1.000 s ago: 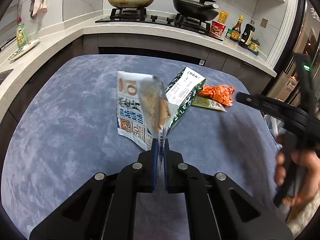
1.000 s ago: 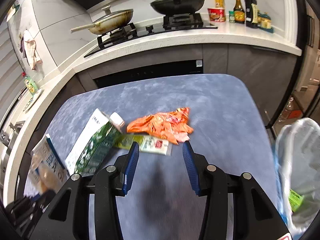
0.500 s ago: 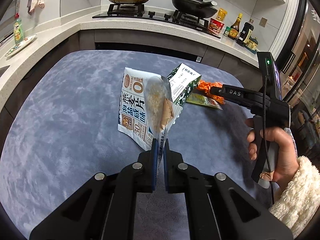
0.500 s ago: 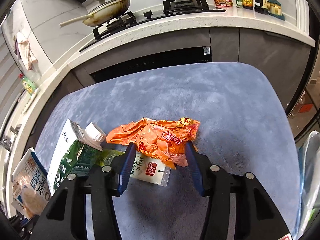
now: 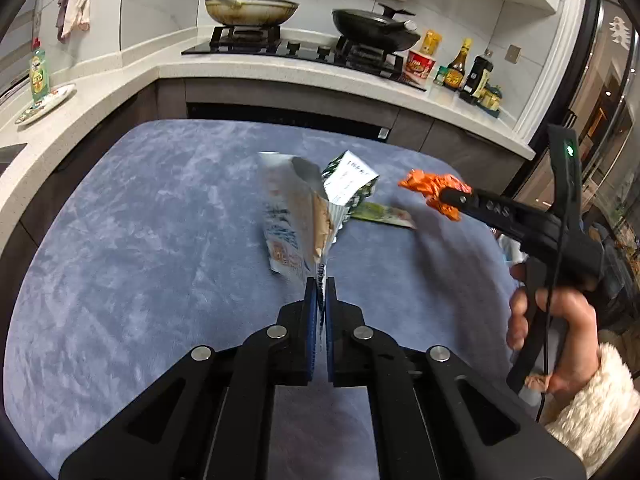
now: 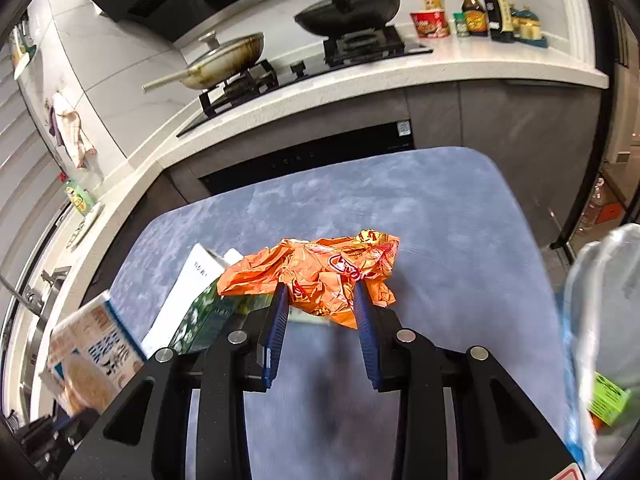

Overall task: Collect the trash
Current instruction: 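Carry the cereal packet and orange wrapper over the trash bin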

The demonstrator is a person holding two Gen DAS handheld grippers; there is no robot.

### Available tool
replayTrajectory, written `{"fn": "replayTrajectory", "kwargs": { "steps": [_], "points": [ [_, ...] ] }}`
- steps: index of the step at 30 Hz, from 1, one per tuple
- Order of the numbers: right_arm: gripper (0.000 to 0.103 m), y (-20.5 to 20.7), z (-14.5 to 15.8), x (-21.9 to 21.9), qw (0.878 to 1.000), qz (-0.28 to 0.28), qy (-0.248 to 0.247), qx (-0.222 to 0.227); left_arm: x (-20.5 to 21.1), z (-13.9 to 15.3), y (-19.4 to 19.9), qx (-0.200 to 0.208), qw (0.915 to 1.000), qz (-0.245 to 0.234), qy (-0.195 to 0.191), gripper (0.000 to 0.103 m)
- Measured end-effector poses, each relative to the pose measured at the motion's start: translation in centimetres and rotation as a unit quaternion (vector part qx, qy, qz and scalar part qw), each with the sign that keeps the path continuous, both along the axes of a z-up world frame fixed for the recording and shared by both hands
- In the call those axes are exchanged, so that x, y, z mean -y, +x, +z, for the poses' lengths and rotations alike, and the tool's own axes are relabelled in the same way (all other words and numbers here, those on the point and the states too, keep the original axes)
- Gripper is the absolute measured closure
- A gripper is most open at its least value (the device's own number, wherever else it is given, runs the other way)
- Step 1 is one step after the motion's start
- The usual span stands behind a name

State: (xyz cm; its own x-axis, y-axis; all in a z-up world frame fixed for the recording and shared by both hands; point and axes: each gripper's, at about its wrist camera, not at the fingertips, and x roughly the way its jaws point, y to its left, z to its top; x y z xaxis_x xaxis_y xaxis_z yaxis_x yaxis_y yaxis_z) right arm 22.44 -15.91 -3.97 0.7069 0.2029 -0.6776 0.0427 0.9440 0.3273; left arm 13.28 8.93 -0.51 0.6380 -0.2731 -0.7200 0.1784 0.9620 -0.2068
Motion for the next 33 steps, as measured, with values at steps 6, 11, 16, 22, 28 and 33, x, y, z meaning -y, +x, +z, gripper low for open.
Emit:
{"fn": "replayTrajectory", "kwargs": {
  "steps": [6, 11, 16, 22, 28, 33],
  "points": [
    [0.071, -5.3, 1.8, 1.2, 1.000, -0.010, 0.005, 0.009, 1.0, 2.4, -2.7, 0.016, 0.9997, -0.014, -0.010, 0.101],
    [0.071, -10.0, 2.7, 2.7, 1.000, -0.023, 0.007, 0.012, 3.1, 3.9, -5.0, 0.024, 0.9987, -0.043, -0.016, 0.101],
    [0.071, -14.5, 3.2, 4.6, 0.999, -0.042, -0.010, 0.012, 6.8, 4.7, -6.8, 0.027, 0.9960, -0.083, -0.018, 0.101],
    [0.071, -19.1, 2.9, 9.4, 0.996, -0.094, -0.003, 0.008, 12.3, 5.0, -8.0, 0.027, 0.9894, -0.141, -0.024, 0.101],
    [0.071, -21.2, 2.9, 14.3, 0.990, -0.141, -0.005, 0.007, 18.3, 5.4, -7.7, 0.029, 0.9784, -0.199, -0.050, 0.101],
    [0.071, -21.4, 2.7, 17.7, 0.985, -0.170, -0.018, 0.004, 23.1, 5.5, -6.5, 0.028, 0.9711, -0.228, -0.065, 0.101]
  ]
}}
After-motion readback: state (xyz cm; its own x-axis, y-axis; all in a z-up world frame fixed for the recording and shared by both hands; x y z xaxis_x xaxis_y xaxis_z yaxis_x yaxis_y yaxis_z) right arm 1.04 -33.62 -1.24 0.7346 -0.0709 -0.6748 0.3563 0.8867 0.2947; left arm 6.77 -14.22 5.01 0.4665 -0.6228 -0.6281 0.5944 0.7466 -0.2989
